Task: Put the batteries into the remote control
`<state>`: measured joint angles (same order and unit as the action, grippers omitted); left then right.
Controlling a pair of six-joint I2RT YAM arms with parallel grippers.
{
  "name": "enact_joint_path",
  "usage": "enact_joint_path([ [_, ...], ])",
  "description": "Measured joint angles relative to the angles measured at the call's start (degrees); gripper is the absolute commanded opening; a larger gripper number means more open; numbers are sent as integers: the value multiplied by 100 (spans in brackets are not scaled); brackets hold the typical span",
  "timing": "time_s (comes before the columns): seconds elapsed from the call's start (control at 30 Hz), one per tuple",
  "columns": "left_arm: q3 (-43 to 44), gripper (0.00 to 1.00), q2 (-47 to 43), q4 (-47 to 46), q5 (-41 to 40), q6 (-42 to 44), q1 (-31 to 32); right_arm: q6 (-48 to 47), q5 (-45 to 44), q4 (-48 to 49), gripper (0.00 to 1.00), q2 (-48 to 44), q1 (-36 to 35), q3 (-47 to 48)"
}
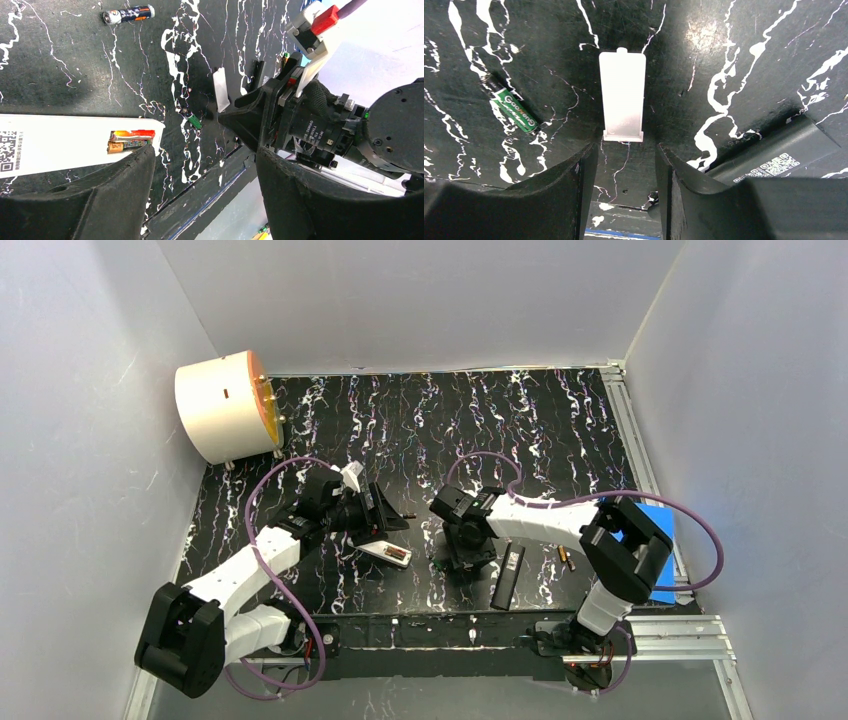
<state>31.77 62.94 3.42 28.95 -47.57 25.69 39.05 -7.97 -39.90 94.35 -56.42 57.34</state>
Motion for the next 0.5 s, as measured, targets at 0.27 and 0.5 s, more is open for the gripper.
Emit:
enact_joint_path([
  [0.27, 0, 71, 63, 0, 0, 2, 0, -28, 0, -11, 54, 142, 0, 9],
  [0.5, 2, 71, 122, 0, 0, 4, 0, -48, 9, 9, 44, 173, 0, 33],
])
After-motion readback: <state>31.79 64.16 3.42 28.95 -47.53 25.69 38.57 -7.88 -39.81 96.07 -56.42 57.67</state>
